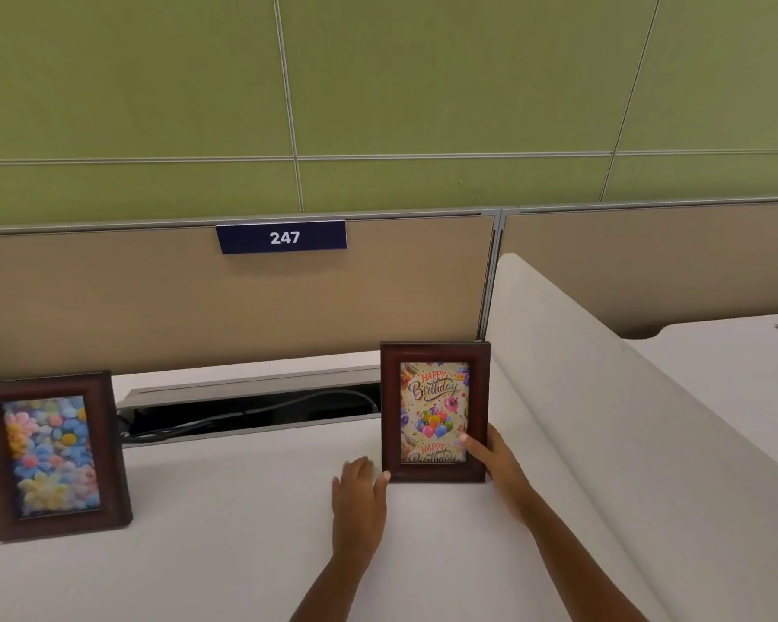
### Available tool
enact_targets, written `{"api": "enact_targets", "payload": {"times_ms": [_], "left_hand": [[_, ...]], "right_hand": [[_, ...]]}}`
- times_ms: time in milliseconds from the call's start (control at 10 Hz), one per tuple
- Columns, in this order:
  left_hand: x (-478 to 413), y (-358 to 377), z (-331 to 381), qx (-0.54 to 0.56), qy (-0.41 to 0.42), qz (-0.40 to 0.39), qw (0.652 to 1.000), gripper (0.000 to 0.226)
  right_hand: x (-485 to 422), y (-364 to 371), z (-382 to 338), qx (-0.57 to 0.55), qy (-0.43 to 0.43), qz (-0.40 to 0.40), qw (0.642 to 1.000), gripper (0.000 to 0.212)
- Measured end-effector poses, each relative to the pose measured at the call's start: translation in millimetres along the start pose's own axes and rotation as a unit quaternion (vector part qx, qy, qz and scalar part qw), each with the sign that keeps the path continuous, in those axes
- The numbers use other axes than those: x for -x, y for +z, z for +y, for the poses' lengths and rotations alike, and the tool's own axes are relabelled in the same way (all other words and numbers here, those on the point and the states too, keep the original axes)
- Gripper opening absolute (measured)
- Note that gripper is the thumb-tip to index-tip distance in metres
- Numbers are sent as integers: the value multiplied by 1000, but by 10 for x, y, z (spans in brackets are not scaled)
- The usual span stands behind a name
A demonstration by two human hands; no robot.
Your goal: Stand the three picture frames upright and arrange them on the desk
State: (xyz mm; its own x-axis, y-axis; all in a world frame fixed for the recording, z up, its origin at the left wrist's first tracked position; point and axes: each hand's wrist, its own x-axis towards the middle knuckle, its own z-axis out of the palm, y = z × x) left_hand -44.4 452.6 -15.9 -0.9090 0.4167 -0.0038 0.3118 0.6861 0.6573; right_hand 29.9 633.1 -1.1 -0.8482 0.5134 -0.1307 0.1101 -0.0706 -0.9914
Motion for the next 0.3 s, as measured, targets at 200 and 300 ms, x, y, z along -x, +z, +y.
{"api": "enact_targets", "payload": {"times_ms": [200,300], "left_hand": [[329,-25,-291,-170,56,-6,984,50],[450,-56,-373,-191,73,-8,979,50]], "right_hand": [[304,103,85,80,10,126,989,66],[467,157,152,145,0,181,973,61]]}}
